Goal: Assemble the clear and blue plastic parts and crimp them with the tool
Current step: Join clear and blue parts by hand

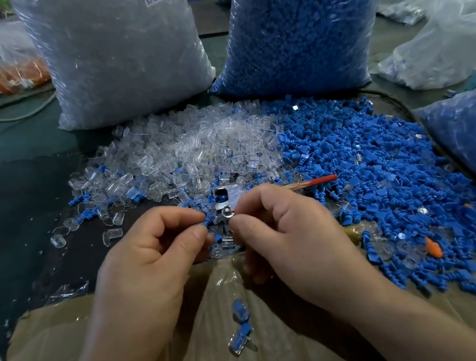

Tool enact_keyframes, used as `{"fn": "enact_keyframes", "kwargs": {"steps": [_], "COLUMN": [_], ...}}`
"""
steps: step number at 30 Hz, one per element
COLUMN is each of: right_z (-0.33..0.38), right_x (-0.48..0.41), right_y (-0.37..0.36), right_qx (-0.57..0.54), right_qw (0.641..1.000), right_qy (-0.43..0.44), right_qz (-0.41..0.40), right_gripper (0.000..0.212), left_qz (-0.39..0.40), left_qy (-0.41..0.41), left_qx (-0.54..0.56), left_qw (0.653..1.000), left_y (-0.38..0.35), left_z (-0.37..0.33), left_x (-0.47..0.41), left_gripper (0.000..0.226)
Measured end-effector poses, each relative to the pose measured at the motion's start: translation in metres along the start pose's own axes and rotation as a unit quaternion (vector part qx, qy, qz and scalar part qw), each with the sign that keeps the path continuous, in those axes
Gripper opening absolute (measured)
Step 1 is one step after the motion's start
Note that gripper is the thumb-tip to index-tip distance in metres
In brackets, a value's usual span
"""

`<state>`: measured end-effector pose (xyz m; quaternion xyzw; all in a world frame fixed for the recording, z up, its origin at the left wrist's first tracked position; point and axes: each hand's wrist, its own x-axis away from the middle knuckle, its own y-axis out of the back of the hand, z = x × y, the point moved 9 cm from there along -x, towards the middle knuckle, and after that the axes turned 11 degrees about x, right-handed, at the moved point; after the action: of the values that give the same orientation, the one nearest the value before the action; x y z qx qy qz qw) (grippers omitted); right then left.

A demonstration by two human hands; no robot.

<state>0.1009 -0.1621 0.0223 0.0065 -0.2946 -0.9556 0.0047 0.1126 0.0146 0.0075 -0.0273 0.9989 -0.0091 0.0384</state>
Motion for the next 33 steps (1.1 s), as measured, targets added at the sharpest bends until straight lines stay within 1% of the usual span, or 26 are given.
{"fn": "enact_keyframes", "kwargs": {"steps": [2,3,5,9,12,13,15,17,18,19,20,21,23,25,27,28,29,30,32,33], "right_z": [-0.002,-0.003,-0.002,0.001,0.004,0.005,0.004,0.005,0.007,0.008,0.009,0.012,0.012,0.012,0.016,0.02,0.025,0.03,0.039,0.042], "right_x": [0.002,0.003,0.005,0.006,0.008,0.009,0.01,0.011,0.012,0.012,0.012,0.013,0.013,0.014,0.016,0.017,0.018,0.018,0.019,0.019], "right_y": [-0.007,-0.01,-0.016,-0.02,-0.021,-0.02,-0.02,-0.018,-0.017,-0.016,-0.016,-0.016,-0.017,-0.015,-0.006,-0.001,0.003,0.005,0.003,0.001], "right_qx": [-0.106,-0.14,-0.172,-0.191,-0.196,-0.191,-0.182,-0.189,-0.2,-0.209,-0.214,-0.219,-0.217,-0.172,-0.01,0.076,0.128,0.149,0.164,0.174], "right_qw": [0.993,0.988,0.981,0.977,0.976,0.977,0.979,0.978,0.977,0.975,0.974,0.973,0.974,0.983,0.998,0.993,0.985,0.98,0.973,0.969], "right_qy": [-0.033,-0.044,-0.049,-0.042,-0.034,-0.034,-0.036,-0.034,-0.028,-0.022,-0.015,-0.011,-0.007,0.006,0.062,0.09,0.109,0.123,0.16,0.174], "right_qz": [0.04,0.055,0.074,0.087,0.09,0.089,0.083,0.077,0.074,0.071,0.068,0.068,0.068,0.063,0.023,-0.004,-0.026,-0.038,-0.036,-0.03], "right_gripper": [0.009,0.011,0.013,0.015,0.017,0.017,0.018,0.02,0.02,0.021,0.021,0.022,0.022,0.017,0.005,0.015,0.024,0.027,0.02,0.017], "left_qz": [0.009,0.014,0.021,0.036,0.032,0.036,0.048,0.054,0.053,0.051,0.046,0.043,0.039,0.045,0.04,0.033,0.029,0.03,0.036,0.041], "left_qy": [0.012,0.008,-0.014,-0.04,-0.093,-0.122,-0.187,-0.228,-0.231,-0.218,-0.183,-0.131,-0.038,-0.003,0.002,-0.005,-0.011,-0.021,-0.047,-0.057], "left_qx": [0.069,0.085,0.073,0.029,-0.05,-0.094,-0.183,-0.213,-0.209,-0.189,-0.149,-0.087,0.005,0.005,-0.015,-0.032,-0.055,-0.08,-0.123,-0.142], "left_qw": [0.998,0.996,0.997,0.998,0.994,0.987,0.964,0.949,0.949,0.956,0.971,0.987,0.999,0.999,0.999,0.999,0.998,0.996,0.991,0.987], "left_y": [-0.003,-0.005,-0.006,-0.012,-0.015,-0.017,-0.023,-0.026,-0.026,-0.024,-0.021,-0.019,-0.015,-0.013,-0.012,-0.011,-0.012,-0.013,-0.015,-0.016], "left_z": [-0.001,-0.004,-0.011,-0.021,-0.029,-0.034,-0.046,-0.049,-0.049,-0.047,-0.04,-0.033,-0.015,-0.007,-0.009,-0.011,-0.012,-0.014,-0.02,-0.023], "left_x": [0.003,0.004,0.007,0.011,0.014,0.015,0.018,0.021,0.021,0.02,0.017,0.015,0.011,0.01,0.01,0.01,0.011,0.012,0.013,0.014], "left_gripper": [0.024,0.026,0.028,0.025,0.016,0.011,0.01,0.012,0.012,0.013,0.011,0.014,0.03,0.039,0.039,0.037,0.033,0.027,0.019,0.019]}}
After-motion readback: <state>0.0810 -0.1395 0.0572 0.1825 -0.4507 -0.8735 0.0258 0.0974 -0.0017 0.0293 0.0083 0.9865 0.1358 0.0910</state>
